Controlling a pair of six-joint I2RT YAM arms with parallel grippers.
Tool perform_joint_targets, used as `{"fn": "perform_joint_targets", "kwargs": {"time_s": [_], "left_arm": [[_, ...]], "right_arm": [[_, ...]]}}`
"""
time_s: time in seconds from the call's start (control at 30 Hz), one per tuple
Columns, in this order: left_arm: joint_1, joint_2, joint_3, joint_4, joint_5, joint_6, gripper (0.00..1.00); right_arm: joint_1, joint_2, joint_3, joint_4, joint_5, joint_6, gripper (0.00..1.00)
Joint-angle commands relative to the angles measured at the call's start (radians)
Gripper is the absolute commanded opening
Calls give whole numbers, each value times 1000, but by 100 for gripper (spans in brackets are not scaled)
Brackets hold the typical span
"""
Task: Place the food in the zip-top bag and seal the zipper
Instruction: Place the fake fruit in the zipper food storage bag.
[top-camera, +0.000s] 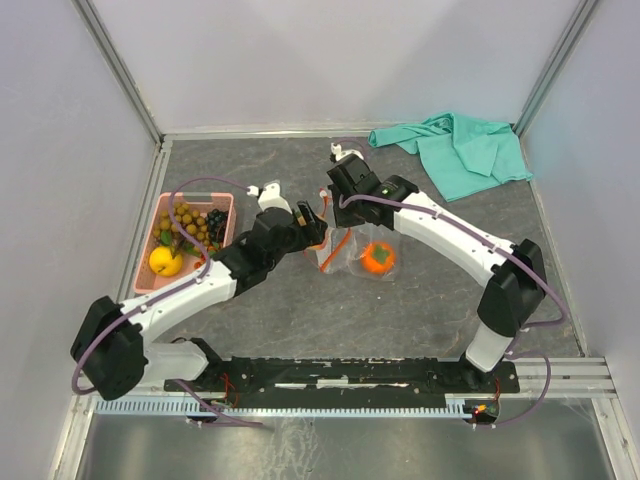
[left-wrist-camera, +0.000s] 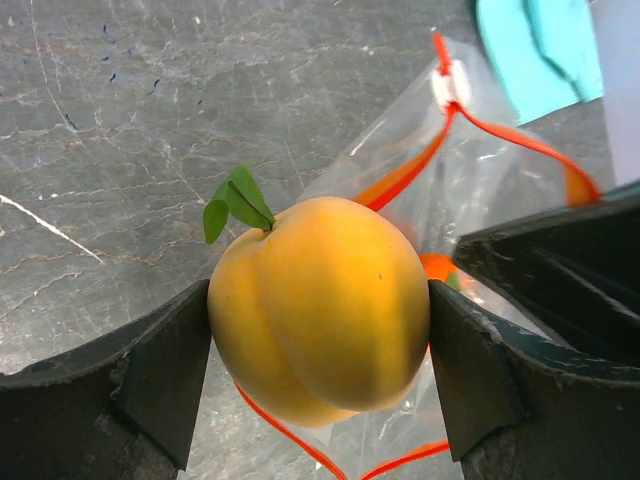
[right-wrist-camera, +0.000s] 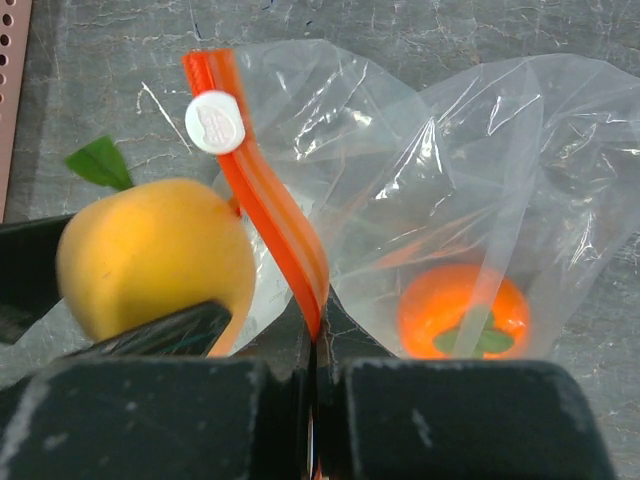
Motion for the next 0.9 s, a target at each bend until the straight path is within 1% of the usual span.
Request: {"fn": "perform_joint_targets", "kwargs": {"time_s": [0.0, 0.1, 0.2, 0.3, 0.4, 0.47, 0.57, 0.73, 0.87], "left_arm": [[-4, -123, 13, 20, 37, 42, 41], [-4, -184, -32, 89, 119, 35, 40], [-3, -224, -82, 166, 186, 65, 38], [-3, -242, -97, 183, 257, 106, 37], [-4, -246, -127, 240, 353, 132, 36], [-3, -244, -150, 277, 381, 140, 35], [-4, -223, -165, 274, 351, 153, 35], [-4, -171, -142, 266, 290, 170, 36], [-4, -113, -102, 196, 195, 155, 36]], "right_arm": [[4, 16, 29, 64, 6, 16, 2], [4, 29, 34, 69, 5, 12, 2], [4, 36, 40, 76, -1, 10, 2], [4, 35, 44, 75, -5, 9, 2], [4, 37, 42, 69, -27, 9, 2], [4, 39, 38, 66, -40, 11, 2], [4, 27, 21, 71, -46, 20, 2], [4, 15, 22, 73, -89, 15, 2], [4, 0, 19, 86, -122, 25, 2]]}}
